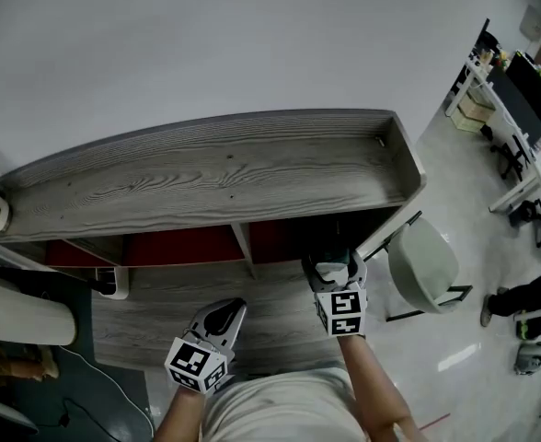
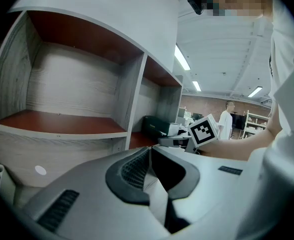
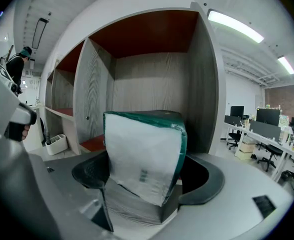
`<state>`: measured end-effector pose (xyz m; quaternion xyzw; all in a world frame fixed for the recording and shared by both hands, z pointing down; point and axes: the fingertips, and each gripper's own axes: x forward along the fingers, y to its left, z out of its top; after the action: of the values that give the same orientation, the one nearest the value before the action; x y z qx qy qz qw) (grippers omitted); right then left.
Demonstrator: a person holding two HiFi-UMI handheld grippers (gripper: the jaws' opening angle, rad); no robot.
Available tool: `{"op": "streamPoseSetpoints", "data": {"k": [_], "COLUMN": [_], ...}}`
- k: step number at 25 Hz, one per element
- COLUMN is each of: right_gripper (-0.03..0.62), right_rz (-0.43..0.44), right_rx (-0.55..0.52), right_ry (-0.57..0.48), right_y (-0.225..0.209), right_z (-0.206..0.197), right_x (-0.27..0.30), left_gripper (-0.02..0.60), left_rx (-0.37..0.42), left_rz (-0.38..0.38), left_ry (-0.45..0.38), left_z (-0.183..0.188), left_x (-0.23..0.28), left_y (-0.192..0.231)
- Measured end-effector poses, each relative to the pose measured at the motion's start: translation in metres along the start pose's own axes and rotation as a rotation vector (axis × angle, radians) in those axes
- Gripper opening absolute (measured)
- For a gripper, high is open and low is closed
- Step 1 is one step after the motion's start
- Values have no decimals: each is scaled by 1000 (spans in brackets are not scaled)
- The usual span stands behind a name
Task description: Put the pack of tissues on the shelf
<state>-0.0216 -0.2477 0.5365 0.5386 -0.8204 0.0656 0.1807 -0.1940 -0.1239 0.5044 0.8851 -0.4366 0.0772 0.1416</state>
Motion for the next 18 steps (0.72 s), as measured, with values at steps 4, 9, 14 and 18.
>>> {"op": "streamPoseSetpoints", "data": {"k": [4, 9, 14, 18], "right_gripper": [416, 416, 417, 417], "right_rz": [-5, -5, -8, -18], "right_rx": [-7, -7, 8, 15], "right_ry": [6, -6, -27, -40], "right_y": [-3, -2, -3, -2], "right_z": [2, 2, 4, 5], "right_x": [7, 7, 0, -9], "left_gripper": [31, 31, 31, 31], "left_rx": [-2, 0, 2, 6], "left_rz": [2, 6, -10, -25], "left_ry": [-2, -5, -1, 1], "left_z": [2, 3, 2, 1], "left_x": [1, 1, 3, 4], "left_y": [1, 1, -3, -6]}}
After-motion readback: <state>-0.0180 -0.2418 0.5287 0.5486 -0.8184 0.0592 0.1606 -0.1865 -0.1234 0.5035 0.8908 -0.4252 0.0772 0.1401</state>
